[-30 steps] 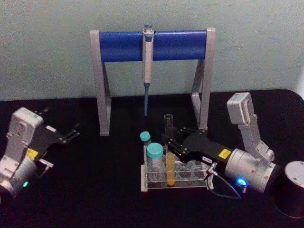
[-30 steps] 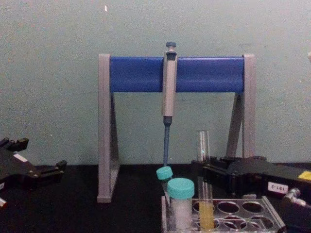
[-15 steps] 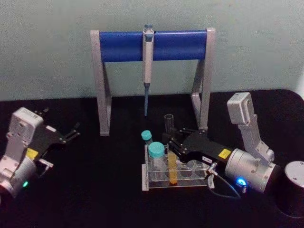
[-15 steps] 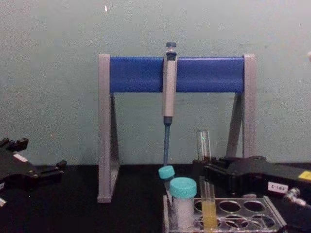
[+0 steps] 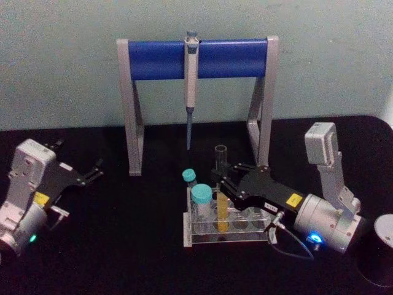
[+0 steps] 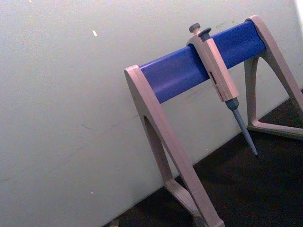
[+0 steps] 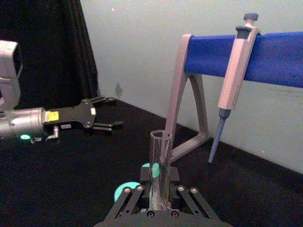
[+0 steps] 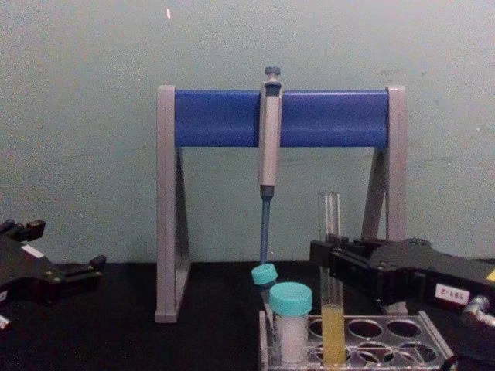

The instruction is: Pick up the test tube from the test tube rack, shake it, then place it back into the test tube rack.

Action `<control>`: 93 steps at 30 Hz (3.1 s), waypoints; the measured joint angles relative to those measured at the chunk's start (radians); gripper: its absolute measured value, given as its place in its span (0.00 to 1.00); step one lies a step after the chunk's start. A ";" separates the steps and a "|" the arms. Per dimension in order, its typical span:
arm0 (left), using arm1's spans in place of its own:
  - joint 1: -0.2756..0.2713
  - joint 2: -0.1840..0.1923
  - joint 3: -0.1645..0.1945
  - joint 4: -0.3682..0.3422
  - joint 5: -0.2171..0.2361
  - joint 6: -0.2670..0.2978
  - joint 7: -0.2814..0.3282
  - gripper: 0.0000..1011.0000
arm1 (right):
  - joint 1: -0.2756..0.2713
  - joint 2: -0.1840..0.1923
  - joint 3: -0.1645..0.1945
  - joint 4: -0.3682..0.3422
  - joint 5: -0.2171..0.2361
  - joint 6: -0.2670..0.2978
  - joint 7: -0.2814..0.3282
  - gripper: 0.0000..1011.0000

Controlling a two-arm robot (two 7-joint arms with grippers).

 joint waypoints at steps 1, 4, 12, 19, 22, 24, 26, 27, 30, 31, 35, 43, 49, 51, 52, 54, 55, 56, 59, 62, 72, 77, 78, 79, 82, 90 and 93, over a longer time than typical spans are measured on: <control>0.000 0.000 0.000 0.000 0.000 0.000 0.000 0.99 | -0.006 0.001 0.003 -0.004 0.004 -0.009 0.005 0.23; 0.000 0.000 0.000 0.000 0.000 0.000 0.000 0.99 | -0.018 0.006 0.008 -0.014 0.009 -0.022 0.010 0.23; 0.000 0.000 0.000 0.000 0.000 0.000 0.000 0.99 | -0.044 0.020 0.023 -0.041 0.012 -0.048 0.013 0.23; 0.000 0.000 0.000 0.000 0.000 0.000 0.000 0.99 | -0.060 0.029 0.036 -0.072 0.014 -0.064 0.014 0.23; 0.000 0.000 0.000 0.000 0.000 0.000 0.000 0.99 | -0.065 0.032 0.044 -0.091 0.017 -0.070 0.014 0.23; 0.000 0.000 0.000 0.000 0.000 0.000 0.000 0.99 | -0.068 0.033 0.049 -0.102 0.020 -0.074 0.013 0.23; 0.000 0.000 0.000 0.000 0.000 0.000 0.000 0.99 | -0.068 0.033 0.055 -0.113 0.023 -0.079 0.012 0.23; 0.000 0.000 0.000 0.000 0.000 0.000 0.000 0.99 | -0.068 0.033 0.057 -0.116 0.023 -0.080 0.011 0.23; 0.000 0.000 0.000 0.000 0.000 0.000 0.000 0.99 | -0.063 0.032 0.066 -0.128 0.024 -0.086 0.006 0.23; 0.000 0.000 0.000 0.000 0.000 0.000 0.000 0.99 | -0.060 0.031 0.068 -0.130 0.024 -0.088 0.004 0.23; 0.000 0.000 0.000 0.000 0.000 0.000 0.000 0.99 | -0.044 0.023 0.076 -0.133 0.022 -0.092 -0.009 0.23; 0.000 0.000 0.000 0.000 0.000 0.000 0.000 0.99 | -0.002 -0.004 0.083 -0.098 -0.004 -0.082 -0.044 0.23; 0.000 0.000 0.000 0.000 0.000 0.000 0.000 0.99 | 0.009 -0.018 0.089 -0.080 -0.019 -0.072 -0.063 0.23; 0.000 0.000 0.000 0.000 0.000 0.000 0.000 0.99 | 0.009 -0.021 0.091 -0.079 -0.024 -0.071 -0.066 0.23; 0.000 0.000 0.000 0.000 0.000 0.000 0.000 0.99 | 0.009 -0.022 0.092 -0.079 -0.026 -0.071 -0.067 0.23; 0.000 0.000 0.000 0.000 0.000 0.000 0.000 0.99 | 0.007 -0.022 0.094 -0.079 -0.030 -0.072 -0.071 0.23; 0.000 0.000 0.000 0.000 0.000 0.000 0.000 0.99 | 0.004 -0.022 0.097 -0.082 -0.037 -0.072 -0.077 0.23; 0.000 0.000 0.000 0.000 0.000 0.000 0.000 0.99 | 0.002 -0.022 0.098 -0.084 -0.039 -0.072 -0.080 0.23; 0.000 0.000 0.000 0.000 0.000 0.000 0.000 0.99 | -0.010 -0.015 0.111 -0.098 -0.055 -0.070 -0.098 0.23; 0.000 0.000 0.000 0.000 0.000 0.000 0.000 0.99 | -0.027 -0.002 0.126 -0.117 -0.068 -0.060 -0.114 0.23; 0.000 0.000 0.000 0.000 0.000 0.000 0.000 0.99 | -0.116 0.054 0.170 -0.210 -0.074 -0.005 -0.118 0.23; 0.000 0.000 0.000 0.000 0.000 0.000 0.000 0.99 | -0.136 0.066 0.169 -0.234 -0.022 0.010 -0.068 0.23; 0.000 0.000 0.000 0.000 0.000 0.000 0.000 0.99 | -0.136 0.065 0.166 -0.234 -0.012 0.012 -0.059 0.23; 0.000 0.000 0.000 0.000 0.000 0.000 0.000 0.99 | -0.134 0.065 0.163 -0.234 -0.004 0.013 -0.052 0.23; 0.000 0.000 0.000 0.000 0.000 0.000 0.000 0.99 | -0.120 0.060 0.145 -0.222 0.022 0.015 -0.026 0.23; 0.000 0.000 0.000 0.000 0.000 0.000 0.000 0.99 | -0.050 0.017 0.098 -0.145 0.044 -0.027 -0.004 0.23; 0.000 0.000 0.000 0.000 0.000 0.000 0.000 0.99 | -0.035 0.004 0.093 -0.128 0.033 -0.048 -0.017 0.23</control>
